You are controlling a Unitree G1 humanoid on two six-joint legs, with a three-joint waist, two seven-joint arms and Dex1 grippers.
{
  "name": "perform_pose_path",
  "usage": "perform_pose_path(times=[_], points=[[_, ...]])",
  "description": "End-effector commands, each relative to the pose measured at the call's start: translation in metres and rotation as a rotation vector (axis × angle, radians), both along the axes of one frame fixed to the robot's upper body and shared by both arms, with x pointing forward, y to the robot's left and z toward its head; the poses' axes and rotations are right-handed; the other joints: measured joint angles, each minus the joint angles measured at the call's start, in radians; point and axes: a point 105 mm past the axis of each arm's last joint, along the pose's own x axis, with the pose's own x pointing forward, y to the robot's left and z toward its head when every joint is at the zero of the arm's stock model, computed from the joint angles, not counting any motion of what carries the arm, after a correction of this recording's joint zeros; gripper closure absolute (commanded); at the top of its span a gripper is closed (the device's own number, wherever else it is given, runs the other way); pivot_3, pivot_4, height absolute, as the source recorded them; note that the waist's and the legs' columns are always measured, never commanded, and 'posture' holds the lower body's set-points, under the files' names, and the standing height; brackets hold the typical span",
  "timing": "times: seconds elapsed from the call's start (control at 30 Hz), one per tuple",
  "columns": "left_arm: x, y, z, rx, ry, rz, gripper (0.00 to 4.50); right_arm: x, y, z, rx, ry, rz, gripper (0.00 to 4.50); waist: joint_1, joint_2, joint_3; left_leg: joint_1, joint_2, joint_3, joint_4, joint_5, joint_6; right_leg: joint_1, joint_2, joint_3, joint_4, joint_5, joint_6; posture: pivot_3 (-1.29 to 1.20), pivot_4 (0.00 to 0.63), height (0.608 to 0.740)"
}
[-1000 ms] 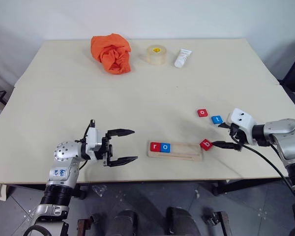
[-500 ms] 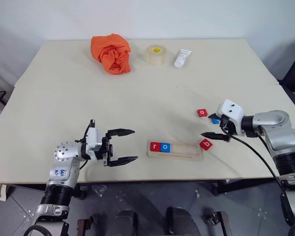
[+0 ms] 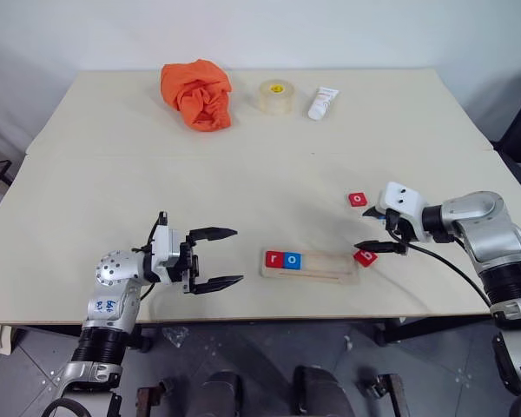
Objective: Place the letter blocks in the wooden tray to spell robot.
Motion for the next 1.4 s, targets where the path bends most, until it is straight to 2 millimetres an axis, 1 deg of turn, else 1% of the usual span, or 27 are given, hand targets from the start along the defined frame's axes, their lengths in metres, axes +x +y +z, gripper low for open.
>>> perform_pose_path(times=[0.03,0.3,0.53,0.63,0.77,0.87,0.93,1.03,1.13,1.2,1.4], points=[[-0.001,0.001,0.006,-0.012,-0.035,0.008,0.0,0.0,-0.012,0.011,-0.032,-0.033,-0.018,0.03,-0.001,0.0,0.0,0.0,0.0,0.0,0.0,0.0,0.0,0.0,0.0,0.0,0.0,0.0,0.0,0.0,0.15,0.74],[0.001,-0.001,0.006,-0.012,-0.035,0.002,0.0,-0.002,-0.027,0.008,-0.083,-0.028,-0.056,0.03,0.0,0.0,0.0,0.0,0.0,0.0,0.0,0.0,0.0,0.0,0.0,0.0,0.0,0.0,0.0,0.0,0.15,0.74],[0.001,-0.002,0.006,-0.013,-0.036,-0.001,0.0,-0.005,-0.033,0.01,-0.097,-0.03,-0.06,0.03,0.001,0.0,0.0,0.0,0.0,0.0,0.001,0.0,0.0,0.0,0.0,0.0,0.0,0.0,0.0,0.0,0.15,0.74],[0.001,-0.002,0.007,-0.013,-0.036,0.0,0.0,-0.005,-0.03,0.021,-0.054,-0.068,-0.032,0.03,-0.001,0.0,0.0,0.0,0.0,0.0,0.0,0.0,0.0,0.0,0.0,0.0,-0.001,0.0,0.0,0.0,0.15,0.74],[0.0,-0.002,0.006,-0.01,-0.033,-0.002,0.0,-0.015,-0.029,0.03,-0.043,-0.067,0.082,0.03,0.0,0.0,0.0,0.0,0.0,0.0,0.0,0.0,0.0,0.0,0.0,0.0,-0.002,0.0,0.0,0.0,0.15,0.74],[0.0,-0.001,0.006,-0.01,-0.034,-0.003,0.0,-0.022,-0.026,0.033,-0.031,-0.053,0.156,0.03,0.0,0.0,0.0,0.0,0.0,0.0,0.0,0.0,0.0,0.0,0.0,0.0,-0.002,0.0,0.0,0.0,0.15,0.74],[-0.001,-0.001,0.006,-0.01,-0.032,-0.005,0.0,-0.031,-0.026,0.027,-0.072,-0.023,0.236,0.03,-0.001,0.0,0.0,0.0,0.0,0.0,0.001,0.0,0.0,0.0,0.0,0.0,-0.002,0.0,0.0,0.0,0.15,0.74],[-0.001,-0.001,0.006,-0.009,-0.031,-0.007,0.0,-0.039,-0.034,0.013,-0.152,0.034,0.296,0.03,0.0,0.0,0.0,0.0,0.0,0.0,0.0,0.0,0.0,0.0,0.0,0.0,-0.002,0.0,0.0,0.0,0.15,0.74],[-0.002,-0.001,0.006,-0.008,-0.03,-0.011,0.0,-0.036,-0.037,0.005,-0.203,0.04,0.323,0.03,-0.001,0.0,0.0,0.0,0.0,0.0,0.001,0.0,0.0,0.0,0.0,0.0,-0.002,0.0,0.0,0.0,0.15,0.74],[-0.004,0.0,0.007,-0.007,-0.029,-0.015,0.0,-0.033,-0.034,0.002,-0.205,0.041,0.34,0.03,-0.002,0.0,0.0,0.0,0.0,0.001,0.001,0.0,0.0,0.0,0.0,0.0,-0.002,0.0,0.0,0.0,0.15,0.74],[-0.008,0.005,0.007,0.011,-0.024,-0.014,0.0,-0.033,-0.028,-0.007,-0.199,0.062,0.394,0.03,-0.003,0.0,0.0,0.0,0.001,0.001,0.001,0.0,-0.001,0.0,0.0,0.0,-0.002,0.0,0.0,0.0,0.15,0.74]])
